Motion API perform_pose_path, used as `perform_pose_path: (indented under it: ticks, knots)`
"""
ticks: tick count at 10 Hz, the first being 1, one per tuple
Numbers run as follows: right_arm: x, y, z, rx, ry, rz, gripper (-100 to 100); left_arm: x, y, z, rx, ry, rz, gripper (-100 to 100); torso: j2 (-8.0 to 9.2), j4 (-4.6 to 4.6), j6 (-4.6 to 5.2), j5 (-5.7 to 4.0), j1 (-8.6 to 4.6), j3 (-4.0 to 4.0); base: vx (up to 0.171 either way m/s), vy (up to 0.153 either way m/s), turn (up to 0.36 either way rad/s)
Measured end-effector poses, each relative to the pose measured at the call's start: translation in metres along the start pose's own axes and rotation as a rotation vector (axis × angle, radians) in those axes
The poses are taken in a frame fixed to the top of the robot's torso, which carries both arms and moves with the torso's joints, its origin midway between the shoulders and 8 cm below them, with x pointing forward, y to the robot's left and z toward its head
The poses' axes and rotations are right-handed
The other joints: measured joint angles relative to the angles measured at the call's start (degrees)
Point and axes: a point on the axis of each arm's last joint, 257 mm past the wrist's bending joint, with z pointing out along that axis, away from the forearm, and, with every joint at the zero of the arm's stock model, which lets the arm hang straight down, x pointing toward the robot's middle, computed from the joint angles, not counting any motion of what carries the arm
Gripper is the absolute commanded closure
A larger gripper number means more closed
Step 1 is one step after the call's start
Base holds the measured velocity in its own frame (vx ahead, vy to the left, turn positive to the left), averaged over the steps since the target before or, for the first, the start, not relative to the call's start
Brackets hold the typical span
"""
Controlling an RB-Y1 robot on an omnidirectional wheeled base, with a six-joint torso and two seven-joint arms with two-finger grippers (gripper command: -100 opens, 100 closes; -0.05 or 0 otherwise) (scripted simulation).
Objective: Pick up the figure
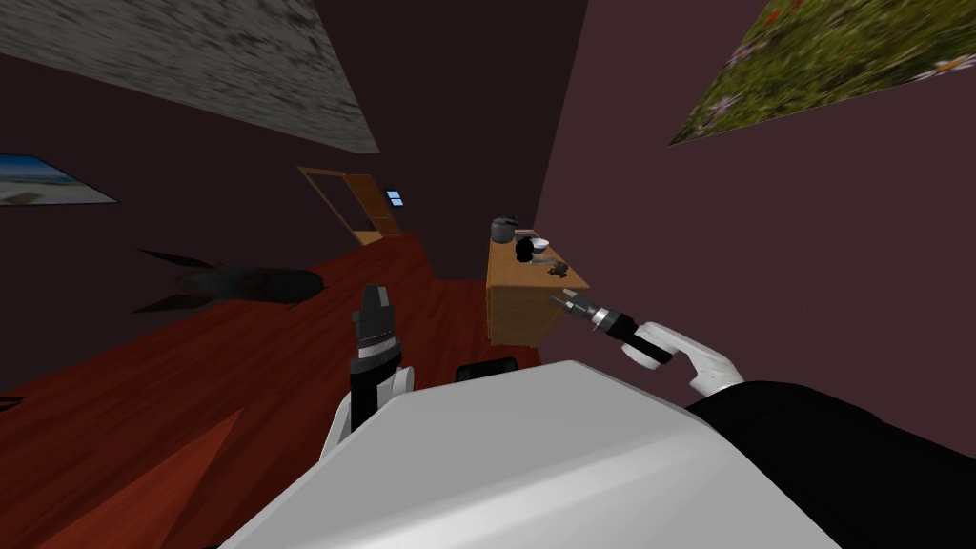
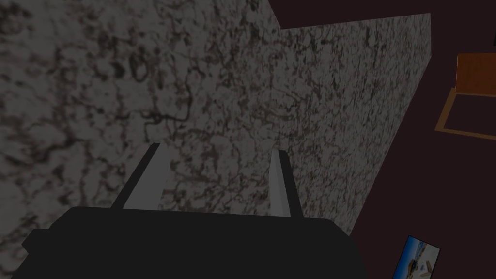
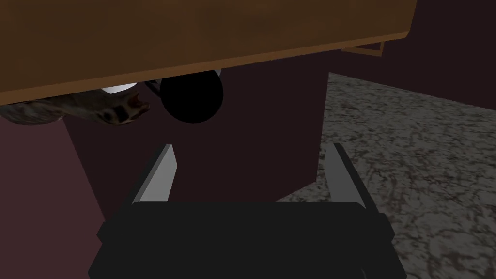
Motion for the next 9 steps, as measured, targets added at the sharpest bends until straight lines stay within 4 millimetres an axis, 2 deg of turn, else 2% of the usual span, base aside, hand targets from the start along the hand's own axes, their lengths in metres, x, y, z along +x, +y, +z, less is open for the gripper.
perform_pose_path:
  ticks: [3, 9]
  knots:
    - [0.013, -0.022, -0.012, -0.008, 0.096, -0.129, -100, 0.0, 0.0, 0.0, 0.0, 0.0, 0.0, 0, -0.02, 0.0, -0.01, -0.01, -0.02, -0.01, 0.024, 0.031, 0.043]
    - [0.017, -0.062, -0.03, -0.046, 0.263, -0.376, -100, 0.0, 0.0, 0.0, 0.0, 0.0, 0.0, 0, 0.04, 0.01, -0.01, 0.0, 0.0, 0.02, 0.013, 0.036, 0.045]
